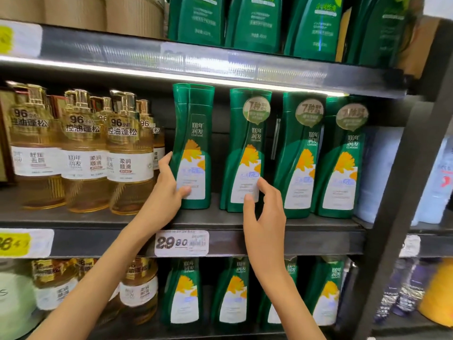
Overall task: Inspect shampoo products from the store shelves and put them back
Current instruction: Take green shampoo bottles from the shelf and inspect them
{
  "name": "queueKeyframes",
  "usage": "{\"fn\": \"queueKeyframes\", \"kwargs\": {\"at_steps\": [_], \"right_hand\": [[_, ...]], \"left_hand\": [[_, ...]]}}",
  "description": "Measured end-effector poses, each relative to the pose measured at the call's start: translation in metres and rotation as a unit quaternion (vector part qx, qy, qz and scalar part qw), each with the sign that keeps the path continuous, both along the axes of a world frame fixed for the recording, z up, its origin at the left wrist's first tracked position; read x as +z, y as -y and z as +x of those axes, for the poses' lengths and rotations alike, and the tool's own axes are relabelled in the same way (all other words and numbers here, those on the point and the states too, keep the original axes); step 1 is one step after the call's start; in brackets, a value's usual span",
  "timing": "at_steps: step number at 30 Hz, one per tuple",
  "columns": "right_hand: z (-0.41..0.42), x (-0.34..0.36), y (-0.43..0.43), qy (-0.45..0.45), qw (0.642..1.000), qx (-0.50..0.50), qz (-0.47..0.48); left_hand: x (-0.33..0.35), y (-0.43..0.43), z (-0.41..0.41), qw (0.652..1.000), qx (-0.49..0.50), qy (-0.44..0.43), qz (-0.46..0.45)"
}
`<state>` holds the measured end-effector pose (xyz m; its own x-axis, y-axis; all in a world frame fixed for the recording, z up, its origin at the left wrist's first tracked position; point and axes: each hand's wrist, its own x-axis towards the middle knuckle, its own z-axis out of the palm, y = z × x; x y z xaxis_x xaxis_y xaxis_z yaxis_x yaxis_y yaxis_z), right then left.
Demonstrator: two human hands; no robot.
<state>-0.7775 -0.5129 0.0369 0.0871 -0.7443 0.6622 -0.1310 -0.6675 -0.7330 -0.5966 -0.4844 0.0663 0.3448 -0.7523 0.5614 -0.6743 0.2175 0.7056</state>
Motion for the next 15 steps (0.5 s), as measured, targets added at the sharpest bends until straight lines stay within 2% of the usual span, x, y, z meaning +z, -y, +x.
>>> {"fn": "queueKeyframes", "kwargs": {"at_steps": [8, 11, 13, 15], "right_hand": [[-0.001, -0.001, 0.002, 0.000, 1.000, 0.003, -0.001], [0.000, -0.003, 0.002, 0.005, 1.000, 0.007, -0.006], [-0.001, -0.004, 0.002, 0.007, 1.000, 0.013, -0.005], [-0.003, -0.003, 0.002, 0.014, 1.000, 0.025, -0.003]], "left_hand": [[0.001, -0.004, 0.002, 0.999, 0.032, -0.005, -0.008], [0.006, -0.013, -0.007, 0.999, 0.045, 0.008, 0.020], [0.002, -0.026, -0.018, 0.991, 0.115, 0.045, 0.040], [-0.004, -0.044, -0.037, 0.968, 0.207, 0.134, -0.039]]}}
